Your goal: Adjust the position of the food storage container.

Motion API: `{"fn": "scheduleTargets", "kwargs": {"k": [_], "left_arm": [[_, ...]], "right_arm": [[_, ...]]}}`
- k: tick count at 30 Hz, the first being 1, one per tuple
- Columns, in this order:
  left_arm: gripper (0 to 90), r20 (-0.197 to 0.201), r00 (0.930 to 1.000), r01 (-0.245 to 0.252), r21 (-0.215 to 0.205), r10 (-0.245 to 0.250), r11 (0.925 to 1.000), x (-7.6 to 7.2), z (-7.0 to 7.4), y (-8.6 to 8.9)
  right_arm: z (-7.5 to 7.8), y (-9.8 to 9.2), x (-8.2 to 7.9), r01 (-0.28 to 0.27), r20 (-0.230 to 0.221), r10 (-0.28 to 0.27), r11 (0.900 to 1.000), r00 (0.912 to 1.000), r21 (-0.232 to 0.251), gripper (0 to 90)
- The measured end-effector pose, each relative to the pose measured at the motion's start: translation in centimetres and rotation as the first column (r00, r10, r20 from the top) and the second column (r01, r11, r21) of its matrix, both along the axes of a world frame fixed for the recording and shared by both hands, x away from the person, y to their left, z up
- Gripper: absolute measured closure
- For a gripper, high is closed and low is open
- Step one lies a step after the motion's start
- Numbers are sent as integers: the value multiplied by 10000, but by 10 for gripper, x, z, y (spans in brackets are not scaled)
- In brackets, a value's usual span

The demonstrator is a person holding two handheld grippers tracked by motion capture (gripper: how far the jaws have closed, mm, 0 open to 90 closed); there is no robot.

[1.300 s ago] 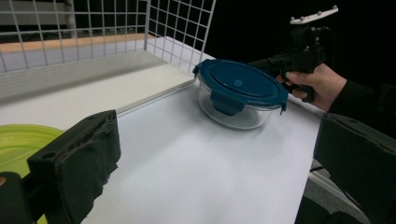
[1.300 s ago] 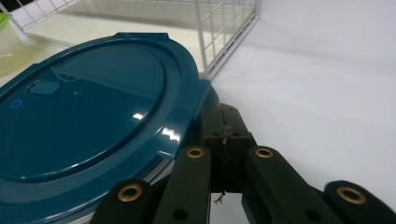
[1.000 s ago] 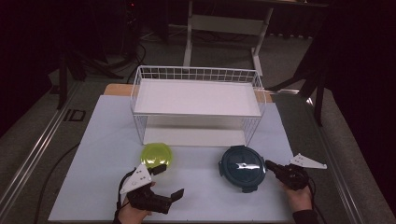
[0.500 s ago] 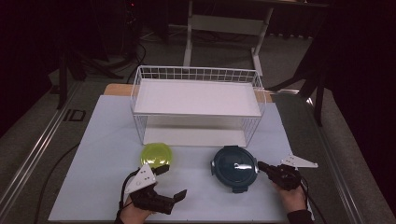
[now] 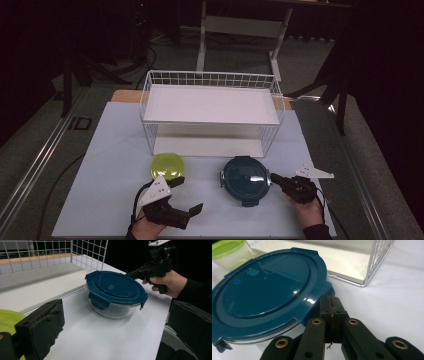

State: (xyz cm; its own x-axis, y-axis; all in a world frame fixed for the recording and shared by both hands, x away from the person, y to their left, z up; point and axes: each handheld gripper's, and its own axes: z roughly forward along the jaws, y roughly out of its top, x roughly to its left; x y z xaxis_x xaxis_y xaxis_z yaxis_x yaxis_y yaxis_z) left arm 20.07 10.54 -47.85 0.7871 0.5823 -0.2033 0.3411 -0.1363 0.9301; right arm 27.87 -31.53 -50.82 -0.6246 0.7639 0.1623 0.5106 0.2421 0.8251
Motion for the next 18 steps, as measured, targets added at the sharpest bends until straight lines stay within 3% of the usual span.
{"fn": "scheduleTargets", "kwargs": {"k": [6,7,8,9,12,13,14,15,16,18], "left_arm": [[7,15,10000,-10,-134,10,9999,2,2,-4],[7,-77,9998,161,-58,-162,9999,5,5,-8],[7,-77,9998,161,-58,-162,9999,5,5,-8],[7,-113,9996,253,-64,-254,9997,8,8,-12],[7,-234,9992,336,-58,-337,9994,11,10,-15],[7,-279,9989,386,-58,-387,9992,17,13,-21],[7,-426,9980,463,54,-460,9989,22,16,-28],[7,-426,9980,463,54,-460,9989,22,16,-28],[7,-569,9964,623,-55,-625,9980,25,17,-31],[7,-469,9960,749,-182,-757,9970,28,20,-36]], "right_arm": [[7,0,-3,264,229,-256,9991,9994,-318,900],[13,-4,-5,404,415,-390,9987,9984,-322,820],[13,-4,-5,404,415,-390,9987,9984,-322,820],[19,-7,-8,529,733,-504,9981,9960,-319,725],[22,-8,-9,514,742,-499,9985,9960,-178,684],[29,-8,-12,488,886,-501,9987,9948,170,452],[31,-8,-12,432,865,-453,9987,9952,253,372],[31,-8,-12,432,865,-453,9987,9952,253,372],[35,-4,-13,21,878,-31,9999,9961,120,236],[38,-2,-14,61,960,-78,9998,9954,180,184]]}}
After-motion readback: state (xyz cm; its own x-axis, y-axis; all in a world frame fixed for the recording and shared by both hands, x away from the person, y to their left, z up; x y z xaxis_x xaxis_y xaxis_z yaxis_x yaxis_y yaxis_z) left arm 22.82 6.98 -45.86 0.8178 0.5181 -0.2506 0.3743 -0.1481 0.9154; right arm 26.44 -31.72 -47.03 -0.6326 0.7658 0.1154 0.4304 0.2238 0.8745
